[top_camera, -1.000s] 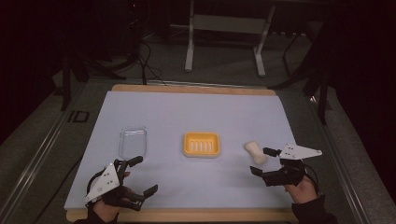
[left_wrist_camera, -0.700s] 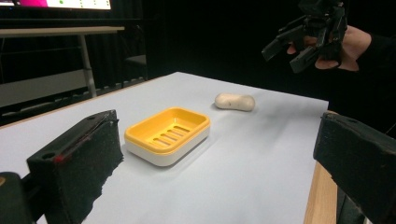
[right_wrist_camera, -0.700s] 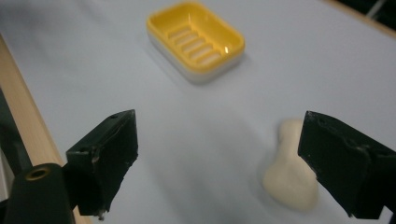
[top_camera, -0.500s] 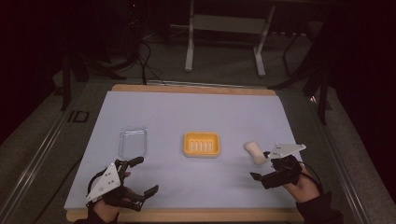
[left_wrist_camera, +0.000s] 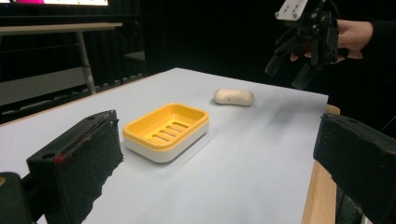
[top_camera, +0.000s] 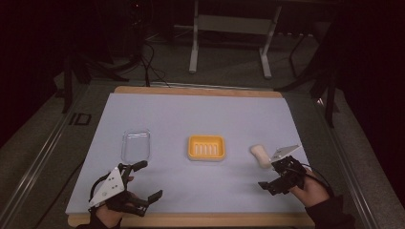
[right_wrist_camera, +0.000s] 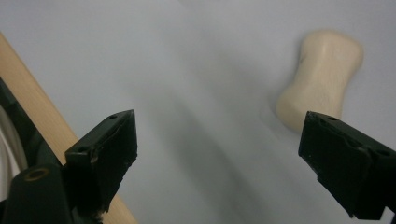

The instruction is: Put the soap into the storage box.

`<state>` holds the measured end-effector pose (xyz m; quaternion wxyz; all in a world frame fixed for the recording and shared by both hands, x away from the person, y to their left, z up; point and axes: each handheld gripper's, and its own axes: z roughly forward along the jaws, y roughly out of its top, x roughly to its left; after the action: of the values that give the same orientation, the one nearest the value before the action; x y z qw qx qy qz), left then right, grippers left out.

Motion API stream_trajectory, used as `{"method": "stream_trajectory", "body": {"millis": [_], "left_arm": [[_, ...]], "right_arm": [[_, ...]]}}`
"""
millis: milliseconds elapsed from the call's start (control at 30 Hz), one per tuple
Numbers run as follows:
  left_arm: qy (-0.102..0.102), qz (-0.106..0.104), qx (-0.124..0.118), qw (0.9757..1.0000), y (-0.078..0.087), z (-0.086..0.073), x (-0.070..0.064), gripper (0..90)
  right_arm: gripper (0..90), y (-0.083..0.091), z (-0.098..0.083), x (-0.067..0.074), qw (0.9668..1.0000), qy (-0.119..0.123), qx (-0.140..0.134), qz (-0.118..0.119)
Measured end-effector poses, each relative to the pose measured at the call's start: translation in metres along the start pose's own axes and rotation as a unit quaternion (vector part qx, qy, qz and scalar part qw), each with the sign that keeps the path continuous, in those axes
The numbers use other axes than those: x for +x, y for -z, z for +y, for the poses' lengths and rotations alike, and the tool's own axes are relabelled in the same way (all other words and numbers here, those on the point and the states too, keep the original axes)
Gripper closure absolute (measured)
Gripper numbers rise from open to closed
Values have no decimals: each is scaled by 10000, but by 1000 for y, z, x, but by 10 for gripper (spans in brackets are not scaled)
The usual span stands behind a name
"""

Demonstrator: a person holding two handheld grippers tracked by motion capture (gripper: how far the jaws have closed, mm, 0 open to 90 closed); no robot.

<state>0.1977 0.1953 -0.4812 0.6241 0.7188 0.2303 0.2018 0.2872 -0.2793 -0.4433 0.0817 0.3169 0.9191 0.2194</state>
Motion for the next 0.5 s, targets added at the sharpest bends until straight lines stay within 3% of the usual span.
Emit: {"method": "stream_trajectory", "body": {"millis": [333, 500], "left_arm": [[-19, -12, 29, 10000, 0, 0, -1, 12], [-15, -14, 31, 10000, 0, 0, 0, 12]], "right_arm": [[128, -10, 2, -2, 9962, -79, 864, 99], [127, -13, 2, -5, 9938, -212, 1087, 95]]}}
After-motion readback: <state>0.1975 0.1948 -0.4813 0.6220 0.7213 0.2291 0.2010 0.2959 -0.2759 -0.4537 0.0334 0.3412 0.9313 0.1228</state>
